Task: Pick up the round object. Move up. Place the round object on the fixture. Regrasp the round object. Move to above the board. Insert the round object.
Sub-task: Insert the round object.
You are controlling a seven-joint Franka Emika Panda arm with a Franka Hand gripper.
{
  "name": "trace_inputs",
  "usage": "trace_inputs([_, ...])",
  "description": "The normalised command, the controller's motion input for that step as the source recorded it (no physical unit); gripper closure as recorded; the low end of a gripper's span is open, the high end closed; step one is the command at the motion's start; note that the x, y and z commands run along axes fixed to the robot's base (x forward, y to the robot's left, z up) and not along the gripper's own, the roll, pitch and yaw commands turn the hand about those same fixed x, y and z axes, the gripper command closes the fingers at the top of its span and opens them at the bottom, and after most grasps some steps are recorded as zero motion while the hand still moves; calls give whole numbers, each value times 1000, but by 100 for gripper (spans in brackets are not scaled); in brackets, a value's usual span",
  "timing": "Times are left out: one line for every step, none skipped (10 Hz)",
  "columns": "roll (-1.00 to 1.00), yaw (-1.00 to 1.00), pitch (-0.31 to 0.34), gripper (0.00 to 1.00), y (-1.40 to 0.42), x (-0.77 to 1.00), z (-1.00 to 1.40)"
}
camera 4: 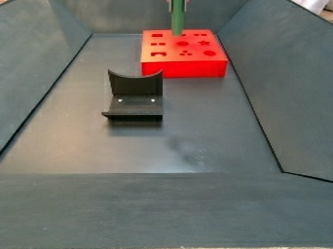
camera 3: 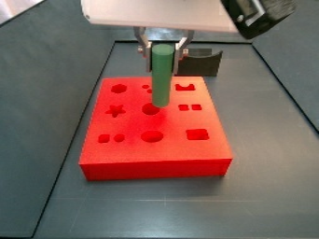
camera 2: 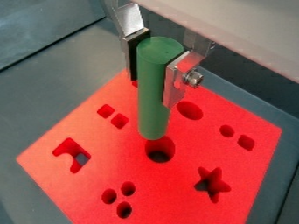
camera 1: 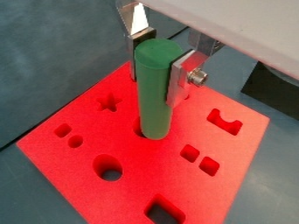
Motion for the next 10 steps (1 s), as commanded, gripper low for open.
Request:
trace_inputs([14, 0, -73, 100, 0, 0, -269])
trace_inputs([31, 0, -101, 100, 0, 0, -317])
trace_inputs([19, 0, -64, 100, 0, 0, -254])
trace_inputs([-40, -43, 0, 100, 269, -11, 0])
trace_inputs([-57, -34, 0, 100, 200, -3, 0])
trace_inputs([-53, -37, 0, 100, 131, 0, 0])
trace_inputs([-21, -54, -9, 100, 51, -86, 0])
trace_inputs([0, -37, 0, 100, 0, -197, 0])
trace_inputs([-30, -26, -4, 100, 0, -154, 57])
trace_inputs([0, -37, -19, 100, 0, -231, 0])
